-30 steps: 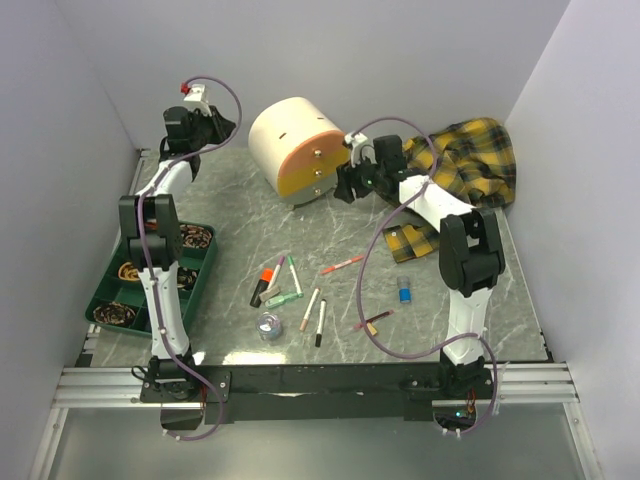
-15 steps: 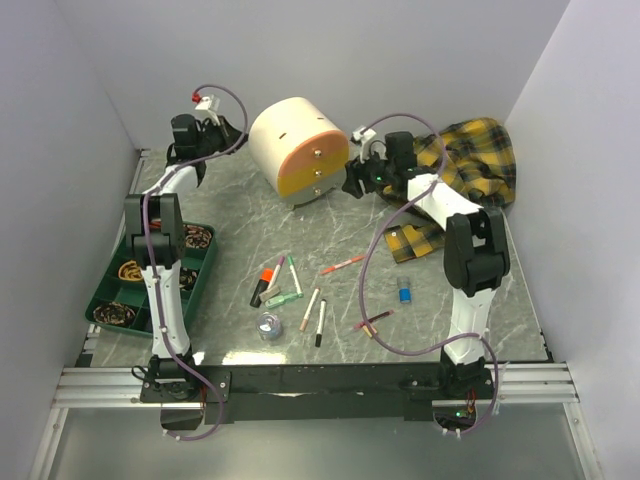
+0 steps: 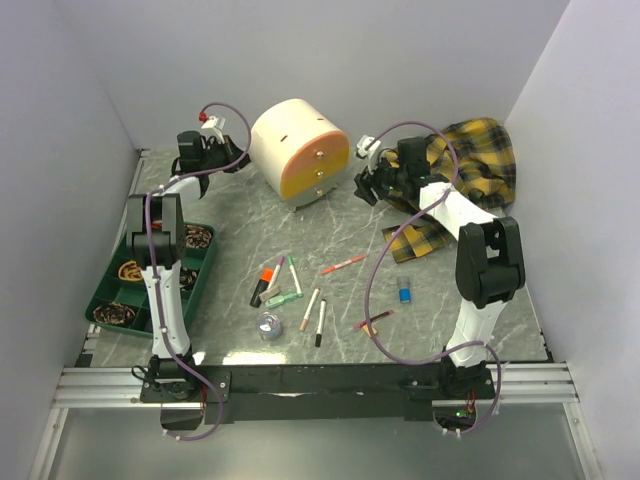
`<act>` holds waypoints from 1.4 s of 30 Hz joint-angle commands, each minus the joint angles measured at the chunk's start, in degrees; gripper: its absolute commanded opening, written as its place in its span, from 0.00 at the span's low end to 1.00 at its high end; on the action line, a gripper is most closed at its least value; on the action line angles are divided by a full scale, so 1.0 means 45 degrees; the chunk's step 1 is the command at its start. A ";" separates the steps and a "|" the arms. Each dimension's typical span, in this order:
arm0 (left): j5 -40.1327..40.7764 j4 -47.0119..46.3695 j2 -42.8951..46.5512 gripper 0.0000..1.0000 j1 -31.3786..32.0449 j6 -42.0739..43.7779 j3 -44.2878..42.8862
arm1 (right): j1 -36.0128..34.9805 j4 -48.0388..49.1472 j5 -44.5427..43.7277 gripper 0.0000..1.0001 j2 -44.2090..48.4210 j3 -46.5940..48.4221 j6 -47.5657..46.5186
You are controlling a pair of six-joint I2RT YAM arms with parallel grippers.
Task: Sort the stationery into containers
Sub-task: Move the storage box to the center of the board.
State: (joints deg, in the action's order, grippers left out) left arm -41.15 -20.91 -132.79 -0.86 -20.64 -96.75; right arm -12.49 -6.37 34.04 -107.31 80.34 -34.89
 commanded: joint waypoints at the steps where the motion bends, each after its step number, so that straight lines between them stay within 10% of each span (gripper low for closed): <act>1: -0.0661 -0.0257 0.1151 0.04 0.0055 0.0252 -0.0413 | -0.0115 0.0070 0.0478 0.69 0.0798 0.0254 -0.0603; 20: -0.0857 -0.1329 0.1892 0.08 0.0114 -0.1076 0.1285 | -0.0760 0.1030 0.1986 0.56 -0.0899 0.0367 -0.4492; 39: -0.0720 -0.2658 0.2263 0.07 0.0465 -0.3049 0.2672 | -0.1638 0.2080 0.0796 0.54 -0.2696 0.2264 0.2397; 42: -0.0759 -0.2464 0.2185 0.23 0.0465 -0.3166 0.2535 | -0.1619 0.2270 0.0466 0.54 -0.2815 0.2403 0.3432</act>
State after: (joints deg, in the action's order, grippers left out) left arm -42.33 -29.78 -126.08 0.36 -32.67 -85.36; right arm -19.59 0.36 38.33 -119.02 88.47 -28.99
